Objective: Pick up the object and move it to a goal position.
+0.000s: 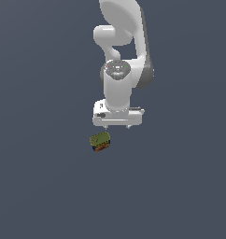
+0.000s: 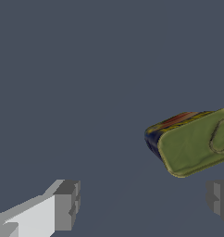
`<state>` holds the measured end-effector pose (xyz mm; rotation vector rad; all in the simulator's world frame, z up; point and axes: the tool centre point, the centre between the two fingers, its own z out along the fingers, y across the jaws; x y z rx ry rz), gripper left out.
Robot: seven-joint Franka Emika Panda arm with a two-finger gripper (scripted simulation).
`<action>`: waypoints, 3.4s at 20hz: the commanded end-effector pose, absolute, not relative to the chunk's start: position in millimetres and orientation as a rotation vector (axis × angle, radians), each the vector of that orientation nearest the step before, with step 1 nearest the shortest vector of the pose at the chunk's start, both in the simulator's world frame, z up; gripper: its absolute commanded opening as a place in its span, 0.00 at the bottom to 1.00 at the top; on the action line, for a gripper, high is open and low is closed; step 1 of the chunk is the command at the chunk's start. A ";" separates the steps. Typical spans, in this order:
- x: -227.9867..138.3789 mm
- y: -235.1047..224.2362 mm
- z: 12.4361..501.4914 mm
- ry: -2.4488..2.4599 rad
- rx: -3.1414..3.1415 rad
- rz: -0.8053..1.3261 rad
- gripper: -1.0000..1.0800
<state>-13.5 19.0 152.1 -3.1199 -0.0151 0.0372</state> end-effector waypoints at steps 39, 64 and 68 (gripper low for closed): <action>-0.8 -1.3 142.9 0.704 -3.021 0.023 0.96; 4.1 -60.5 110.3 1.662 -2.663 0.003 0.96; 4.2 -63.5 108.9 1.705 -2.638 0.001 0.96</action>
